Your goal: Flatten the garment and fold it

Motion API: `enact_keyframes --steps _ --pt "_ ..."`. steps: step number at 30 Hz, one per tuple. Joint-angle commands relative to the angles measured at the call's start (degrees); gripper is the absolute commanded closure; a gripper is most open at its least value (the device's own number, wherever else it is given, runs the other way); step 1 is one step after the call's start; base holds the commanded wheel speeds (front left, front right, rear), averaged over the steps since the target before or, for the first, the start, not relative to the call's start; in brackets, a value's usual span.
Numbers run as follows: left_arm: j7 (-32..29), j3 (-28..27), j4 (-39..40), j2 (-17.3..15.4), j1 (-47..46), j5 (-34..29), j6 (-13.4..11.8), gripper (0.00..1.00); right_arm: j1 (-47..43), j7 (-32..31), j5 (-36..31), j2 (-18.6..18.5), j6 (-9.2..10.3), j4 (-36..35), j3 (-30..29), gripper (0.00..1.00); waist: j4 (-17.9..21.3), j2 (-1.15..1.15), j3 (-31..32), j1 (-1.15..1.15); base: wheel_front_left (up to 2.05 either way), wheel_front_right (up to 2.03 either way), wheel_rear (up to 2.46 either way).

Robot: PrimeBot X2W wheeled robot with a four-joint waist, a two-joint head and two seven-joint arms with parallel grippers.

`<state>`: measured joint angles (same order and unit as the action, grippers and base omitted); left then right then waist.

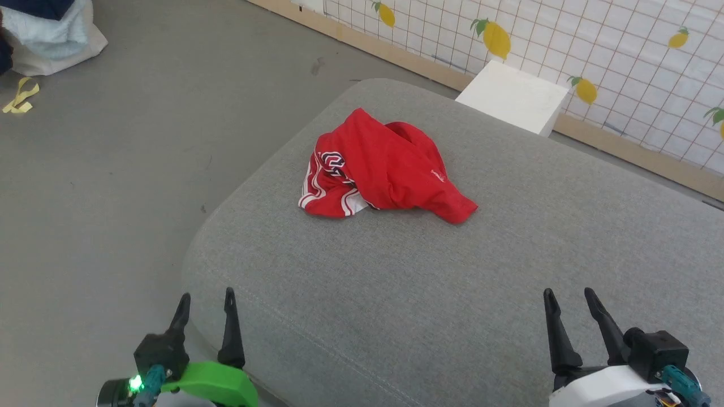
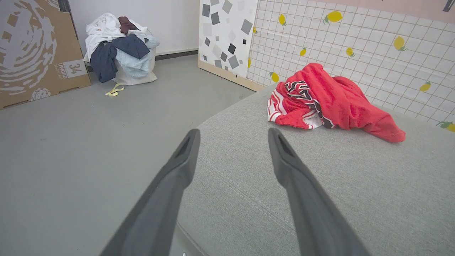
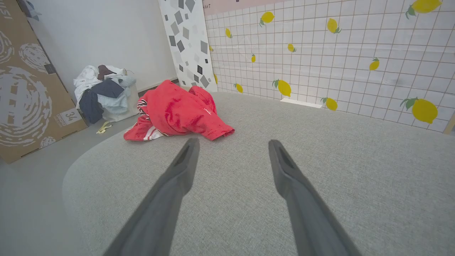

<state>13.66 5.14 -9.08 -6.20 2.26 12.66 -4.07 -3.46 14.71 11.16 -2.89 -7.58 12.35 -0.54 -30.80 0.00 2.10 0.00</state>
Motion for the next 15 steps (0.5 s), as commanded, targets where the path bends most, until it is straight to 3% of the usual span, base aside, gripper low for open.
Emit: enact_keyframes --steps 1,9,15 --pt "-0.23 0.21 0.16 -0.22 -1.67 0.38 0.48 0.0 1.03 0.29 -0.19 0.02 0.09 -0.13 0.04 0.0 0.13 0.0 -0.33 0.0 0.0 0.0 0.0" --pt "-1.51 -0.38 -3.27 -1.39 -14.62 2.79 3.34 0.0 2.55 -0.08 -2.17 0.02 0.09 -1.42 0.22 0.0 2.72 0.0 -3.92 0.0 0.0 0.0 0.0" --pt "-3.42 -1.3 -11.0 -2.06 -28.87 5.42 5.62 0.0 4.67 -2.55 -5.34 0.02 0.09 -5.12 -0.58 0.0 7.06 0.0 -10.26 0.0 0.0 0.0 0.0"
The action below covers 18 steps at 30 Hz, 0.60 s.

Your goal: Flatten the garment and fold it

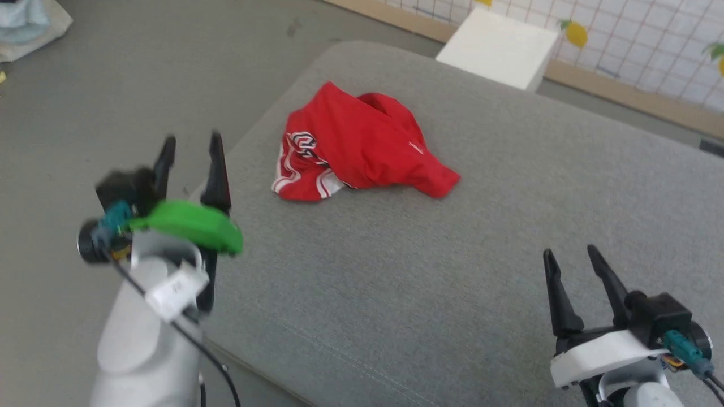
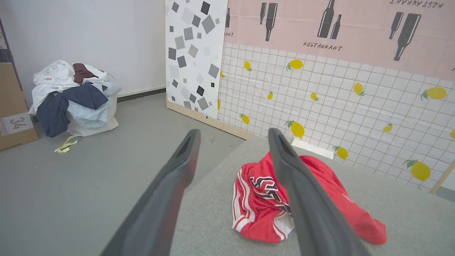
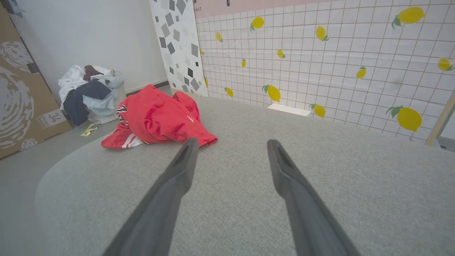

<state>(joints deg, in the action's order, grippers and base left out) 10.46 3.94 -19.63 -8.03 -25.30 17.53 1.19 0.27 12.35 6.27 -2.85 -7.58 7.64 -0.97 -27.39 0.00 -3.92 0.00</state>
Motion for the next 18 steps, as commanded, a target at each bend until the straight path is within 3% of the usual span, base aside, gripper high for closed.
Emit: enact_keyframes --steps 1,9,13,18 --pt "-0.66 -0.09 -1.93 -0.21 -3.35 0.88 0.65 0.0 1.16 -0.55 -0.88 -0.03 0.09 -0.99 -0.42 0.0 4.32 0.0 -5.14 0.0 0.0 0.0 0.0" --pt "-9.05 -2.06 -16.35 -0.59 -18.51 5.58 1.41 0.0 2.36 -3.53 -2.88 -0.03 0.09 -6.04 -1.88 0.0 12.18 0.0 -13.33 0.0 0.0 0.0 0.0" --pt "-17.95 -3.41 -22.67 -2.22 -24.66 8.13 0.79 0.0 2.84 -4.28 -3.36 -0.03 0.09 -8.64 -3.14 0.0 15.51 0.0 -17.28 0.0 0.0 0.0 0.0" --pt "-32.07 -4.22 -28.14 -3.69 -30.49 10.31 -2.68 0.0 3.29 -4.55 -3.39 -0.03 0.09 -10.89 -4.43 0.0 18.03 0.0 -21.74 0.0 0.0 0.0 0.0"
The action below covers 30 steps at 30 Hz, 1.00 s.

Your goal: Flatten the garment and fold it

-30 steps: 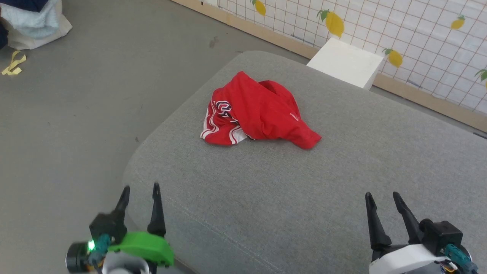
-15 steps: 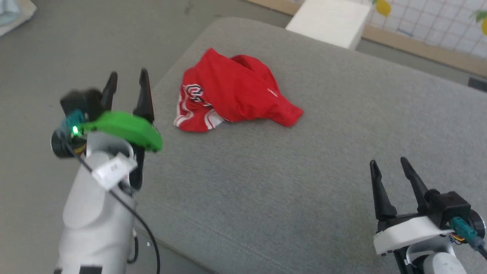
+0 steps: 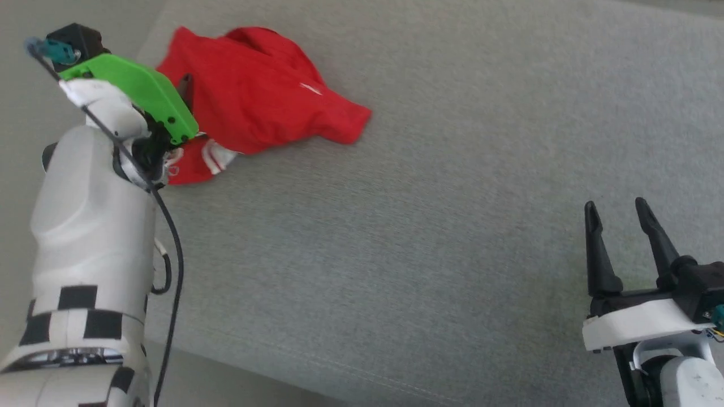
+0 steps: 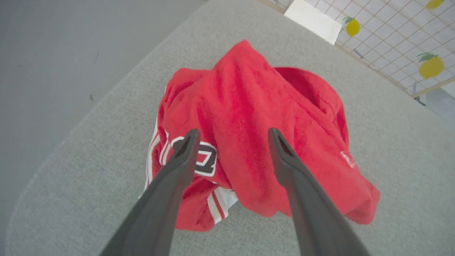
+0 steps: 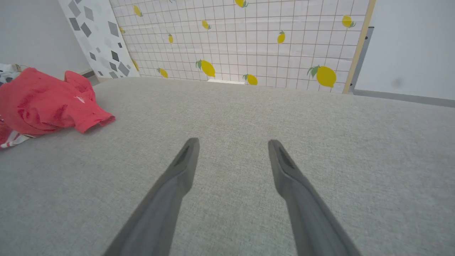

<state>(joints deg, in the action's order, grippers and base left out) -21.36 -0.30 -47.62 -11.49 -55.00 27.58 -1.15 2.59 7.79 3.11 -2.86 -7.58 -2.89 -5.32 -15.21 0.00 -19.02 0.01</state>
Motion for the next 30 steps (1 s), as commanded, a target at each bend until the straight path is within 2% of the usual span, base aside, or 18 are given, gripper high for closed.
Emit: enact_keyframes --steps 1,8,14,15,16,21,25,30 --pt "-2.42 0.15 -0.66 -0.43 -1.55 0.24 -1.24 0.0 1.01 0.04 -0.15 -0.01 0.09 -0.65 -0.33 0.0 6.05 0.0 -7.24 -0.01 0.0 0.0 0.0" --pt "-17.17 1.71 -1.91 -0.25 -3.69 0.47 -6.01 0.0 1.88 0.35 -0.21 -0.01 0.09 -2.26 -0.94 0.0 6.68 0.0 -10.88 -0.01 0.0 0.0 0.0" --pt "-24.48 4.03 -0.19 0.74 -1.38 -0.28 -8.38 0.0 2.82 0.51 -0.39 -0.05 0.09 -2.4 -1.69 0.0 5.86 0.0 -11.88 -0.01 0.0 0.0 0.0" --pt "-24.33 4.15 0.52 0.68 -0.99 -0.43 -8.69 0.82 2.95 0.55 -0.39 -0.06 0.09 -2.28 -1.68 0.0 5.73 0.0 -11.84 -0.01 0.0 0.0 0.0" --pt "-23.74 4.02 1.39 0.62 -0.65 -0.38 -8.83 1.0 3.07 0.61 -0.37 -0.06 0.09 -2.15 -1.66 0.0 5.55 0.0 -11.74 -0.01 0.0 0.0 0.0" --pt "-17.54 2.45 5.71 0.06 0.19 -0.07 -9.47 1.0 3.26 0.79 -0.4 -0.05 0.09 -1.47 -1.25 0.0 4.99 0.0 -10.51 -0.01 0.0 0.0 0.0" --pt "-10.36 0.62 9.11 -0.61 0.06 0.01 -9.97 1.0 3.29 1.36 -0.01 -0.05 0.09 -0.06 -0.79 0.0 4.92 0.0 -8.21 -0.01 0.0 0.0 0.0" --pt "-2.15 0.29 12.81 -2.22 -1.47 -0.97 -8.02 1.0 3.02 2.58 1.03 -0.03 0.09 2.87 -0.3 0.0 5.24 0.0 -3.68 -0.01 0.0 0.0 0.0"
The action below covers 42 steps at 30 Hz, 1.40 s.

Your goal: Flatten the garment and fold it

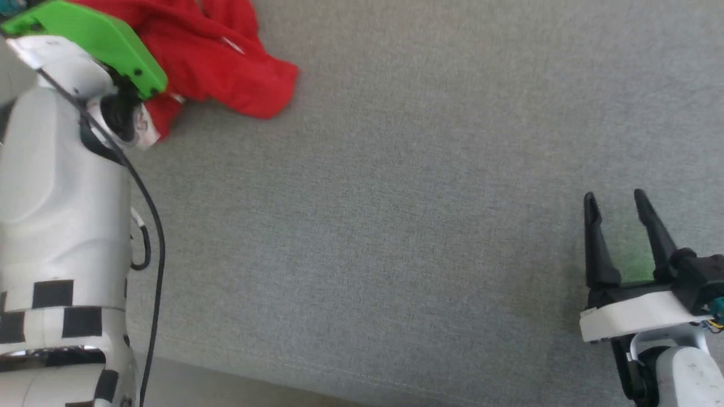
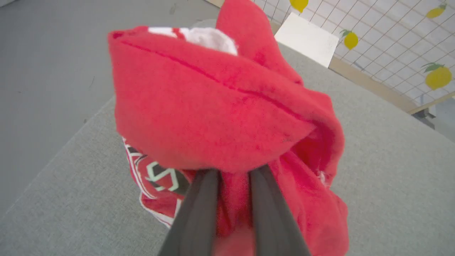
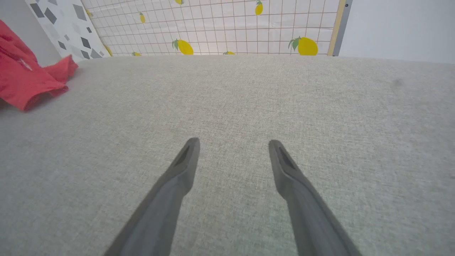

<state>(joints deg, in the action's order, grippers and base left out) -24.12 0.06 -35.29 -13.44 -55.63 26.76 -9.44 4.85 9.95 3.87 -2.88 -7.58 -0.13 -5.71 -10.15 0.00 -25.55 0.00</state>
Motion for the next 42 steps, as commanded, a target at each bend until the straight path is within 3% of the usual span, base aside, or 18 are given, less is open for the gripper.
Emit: enact_keyframes --steps 1,11,17,29,38,42 --pt "1.54 0.08 0.97 -0.5 -1.26 -0.42 0.54 1.0 0.62 0.63 0.52 -0.01 0.09 0.68 0.16 0.0 0.22 0.0 3.79 0.0 0.0 0.0 0.0" --pt "5.87 2.03 4.72 -3.88 -10.29 -2.05 4.9 1.0 -0.7 2.96 3.87 0.0 0.09 7.02 1.52 0.0 2.99 0.0 12.77 0.0 0.0 0.0 0.0" --pt "5.89 4.01 4.1 -2.92 -13.76 -1.46 7.83 1.0 -0.97 4.07 5.5 0.0 0.09 9.98 1.35 0.0 5.4 0.0 16.67 0.0 0.0 0.0 0.0" --pt "6.04 8.06 1.39 4.59 -11.75 2.24 12.57 1.0 -0.84 4.87 5.28 0.0 0.09 12.1 -0.61 0.0 15.4 0.0 20.55 0.0 0.0 0.0 0.0" --pt "6.94 12.06 -2.13 9.63 -6.0 4.8 12.81 1.0 -1.68 4.97 5.18 0.0 0.09 11.78 -2.52 0.0 21.46 0.0 18.02 0.0 0.0 0.0 0.0" --pt "6.24 17.86 -8.46 10.43 0.54 4.93 12.04 1.0 -1.07 5.0 5.95 0.0 0.09 11.74 -1.98 0.0 23.89 0.0 15.71 0.0 0.0 0.0 0.0"
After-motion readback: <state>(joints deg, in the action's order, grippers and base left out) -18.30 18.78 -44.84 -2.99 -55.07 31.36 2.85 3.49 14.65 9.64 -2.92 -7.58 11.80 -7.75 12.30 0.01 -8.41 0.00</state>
